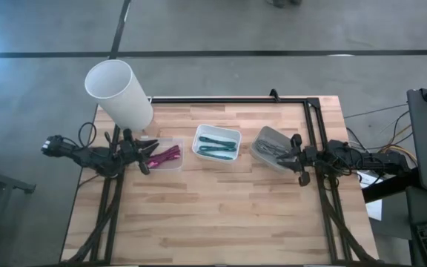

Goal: Pick & Place USB Port
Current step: Return to Home Position

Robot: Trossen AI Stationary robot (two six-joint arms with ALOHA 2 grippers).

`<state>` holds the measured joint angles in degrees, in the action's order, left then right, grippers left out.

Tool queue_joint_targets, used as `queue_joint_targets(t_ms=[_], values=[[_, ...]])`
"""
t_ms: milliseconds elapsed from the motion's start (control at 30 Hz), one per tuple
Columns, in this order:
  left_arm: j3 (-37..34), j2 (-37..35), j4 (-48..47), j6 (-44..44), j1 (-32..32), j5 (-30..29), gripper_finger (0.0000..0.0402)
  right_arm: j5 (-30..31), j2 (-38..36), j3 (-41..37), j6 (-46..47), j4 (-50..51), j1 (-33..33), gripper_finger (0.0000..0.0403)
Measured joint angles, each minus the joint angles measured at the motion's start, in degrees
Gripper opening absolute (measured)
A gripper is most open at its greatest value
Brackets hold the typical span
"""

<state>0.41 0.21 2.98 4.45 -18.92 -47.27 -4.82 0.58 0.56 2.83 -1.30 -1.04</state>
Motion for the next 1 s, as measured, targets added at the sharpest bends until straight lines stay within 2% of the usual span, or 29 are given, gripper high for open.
queue_joint_targets(t_ms=[367, 1000], values=[[0.0, 0.0, 0.0, 0.0, 0.0, 0.0, 0.0071, 0.0, 0.0, 0.0, 0.1, 0.0, 0.0, 0.0068], [0.0, 0.0, 0.0, 0.0, 0.0, 0.0, 0.0071, 0.0, 0.0, 0.0, 0.0, 0.0, 0.0, 0.0089]])
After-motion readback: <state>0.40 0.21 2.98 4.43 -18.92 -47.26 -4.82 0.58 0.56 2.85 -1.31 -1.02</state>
